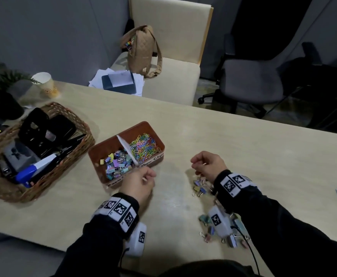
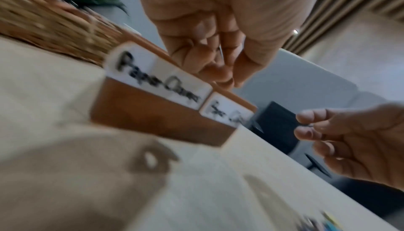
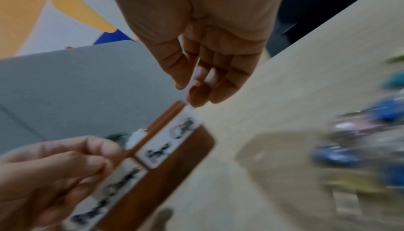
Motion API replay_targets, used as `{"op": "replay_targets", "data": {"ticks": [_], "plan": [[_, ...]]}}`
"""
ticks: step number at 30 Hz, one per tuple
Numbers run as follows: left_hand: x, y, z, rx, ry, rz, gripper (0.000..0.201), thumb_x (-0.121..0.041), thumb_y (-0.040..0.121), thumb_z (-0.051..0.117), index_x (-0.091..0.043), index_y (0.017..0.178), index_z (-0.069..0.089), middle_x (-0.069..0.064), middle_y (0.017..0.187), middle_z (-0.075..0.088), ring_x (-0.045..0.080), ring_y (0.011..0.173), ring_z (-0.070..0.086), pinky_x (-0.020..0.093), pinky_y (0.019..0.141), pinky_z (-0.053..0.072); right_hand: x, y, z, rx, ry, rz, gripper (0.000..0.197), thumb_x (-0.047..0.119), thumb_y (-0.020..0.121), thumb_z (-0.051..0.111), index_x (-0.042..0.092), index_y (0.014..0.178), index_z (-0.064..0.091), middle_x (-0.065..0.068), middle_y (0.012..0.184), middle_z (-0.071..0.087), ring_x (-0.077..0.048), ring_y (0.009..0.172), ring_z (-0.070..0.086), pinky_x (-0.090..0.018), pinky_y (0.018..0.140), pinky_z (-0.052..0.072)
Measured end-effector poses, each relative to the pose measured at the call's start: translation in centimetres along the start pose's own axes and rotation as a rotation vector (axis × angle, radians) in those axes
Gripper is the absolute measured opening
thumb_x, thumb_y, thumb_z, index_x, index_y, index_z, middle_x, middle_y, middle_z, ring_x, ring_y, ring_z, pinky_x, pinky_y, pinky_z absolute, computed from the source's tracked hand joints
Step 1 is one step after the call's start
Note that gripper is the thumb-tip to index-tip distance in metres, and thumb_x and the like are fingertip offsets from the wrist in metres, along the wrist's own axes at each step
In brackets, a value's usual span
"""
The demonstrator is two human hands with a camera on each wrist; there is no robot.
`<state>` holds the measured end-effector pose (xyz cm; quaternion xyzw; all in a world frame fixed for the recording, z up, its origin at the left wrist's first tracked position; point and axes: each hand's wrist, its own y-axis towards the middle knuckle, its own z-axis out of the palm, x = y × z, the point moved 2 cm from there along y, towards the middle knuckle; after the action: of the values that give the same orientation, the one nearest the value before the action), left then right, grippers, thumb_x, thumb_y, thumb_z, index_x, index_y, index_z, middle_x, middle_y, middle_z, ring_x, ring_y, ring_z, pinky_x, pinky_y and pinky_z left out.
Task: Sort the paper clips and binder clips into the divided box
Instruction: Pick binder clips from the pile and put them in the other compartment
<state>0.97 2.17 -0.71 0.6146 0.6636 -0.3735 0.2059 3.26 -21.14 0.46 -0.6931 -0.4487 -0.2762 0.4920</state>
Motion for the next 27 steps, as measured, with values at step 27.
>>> {"op": "replay_targets", "data": {"ticks": [27], "plan": [[-10.8, 1.5, 17.7, 0.656, 0.639, 0.459, 0.035, -0.028, 0.087, 0.059, -0.024, 0.121, 0.054, -0.001, 0.118, 0.049, 0.021, 0.109, 0.052, 0.033, 0.087, 0.048, -11.6, -4.3, -9.1, 0.133, -0.692, -0.022, 0.029, 0.012, 0.079, 0.063, 0.025, 0.105, 0.058, 0.002, 0.113, 0.058, -0.011, 0.083, 0.051, -0.018, 0.077, 0.041]]}}
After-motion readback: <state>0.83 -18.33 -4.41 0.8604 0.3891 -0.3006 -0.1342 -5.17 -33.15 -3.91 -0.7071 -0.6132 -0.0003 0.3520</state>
